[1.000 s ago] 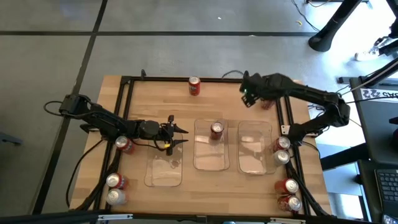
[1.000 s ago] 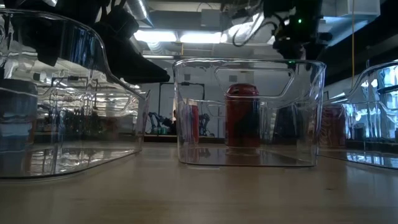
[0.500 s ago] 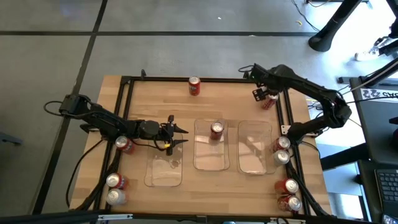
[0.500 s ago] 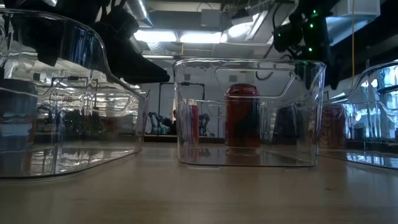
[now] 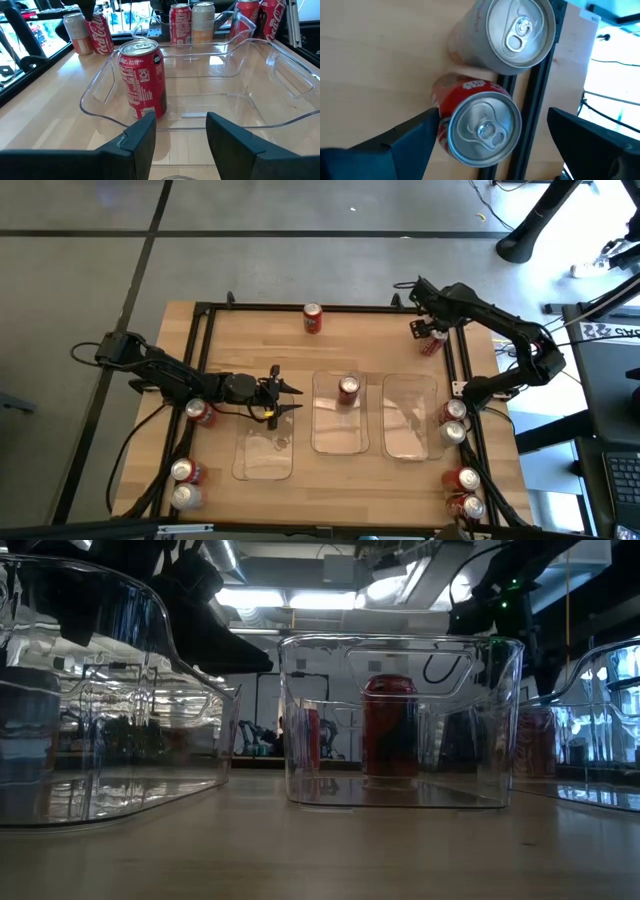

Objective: Sort soda cans
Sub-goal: Put the top right red white soda can into the center transparent bin

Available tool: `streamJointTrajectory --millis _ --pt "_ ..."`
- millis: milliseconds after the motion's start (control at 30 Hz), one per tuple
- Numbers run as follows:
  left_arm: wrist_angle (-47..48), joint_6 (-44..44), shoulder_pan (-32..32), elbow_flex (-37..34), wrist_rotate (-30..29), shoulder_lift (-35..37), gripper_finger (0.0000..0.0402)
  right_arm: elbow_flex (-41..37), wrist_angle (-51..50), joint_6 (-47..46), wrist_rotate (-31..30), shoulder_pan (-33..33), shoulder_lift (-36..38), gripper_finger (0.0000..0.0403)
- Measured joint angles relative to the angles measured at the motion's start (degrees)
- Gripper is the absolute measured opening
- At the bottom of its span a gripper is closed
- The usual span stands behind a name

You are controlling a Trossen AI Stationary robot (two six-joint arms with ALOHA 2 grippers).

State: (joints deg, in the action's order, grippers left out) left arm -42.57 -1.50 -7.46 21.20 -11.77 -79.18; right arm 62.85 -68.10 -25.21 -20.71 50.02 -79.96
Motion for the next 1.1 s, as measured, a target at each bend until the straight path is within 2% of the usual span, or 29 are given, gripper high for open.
streamJointTrajectory --millis 133,700,967,1100 --pt "0.2 -0.1 0.0 0.0 0.0 0.0 0.0164 -0.7 1.8 -0.1 2.4 0.1 -0.4 0.0369" --pt "0.4 0.0 0.0 0.0 0.0 0.0 0.0164 -7.6 7.4 0.2 3.8 0.7 -2.6 0.0367" --pt "0.1 0.0 0.0 0.0 0.0 0.0 0.0164 -7.5 7.0 1.7 3.9 0.6 -2.5 0.0309" --pt "0.1 0.0 0.0 0.0 0.0 0.0 0.0164 -6.9 6.7 3.1 3.8 -0.2 -2.3 0.0307"
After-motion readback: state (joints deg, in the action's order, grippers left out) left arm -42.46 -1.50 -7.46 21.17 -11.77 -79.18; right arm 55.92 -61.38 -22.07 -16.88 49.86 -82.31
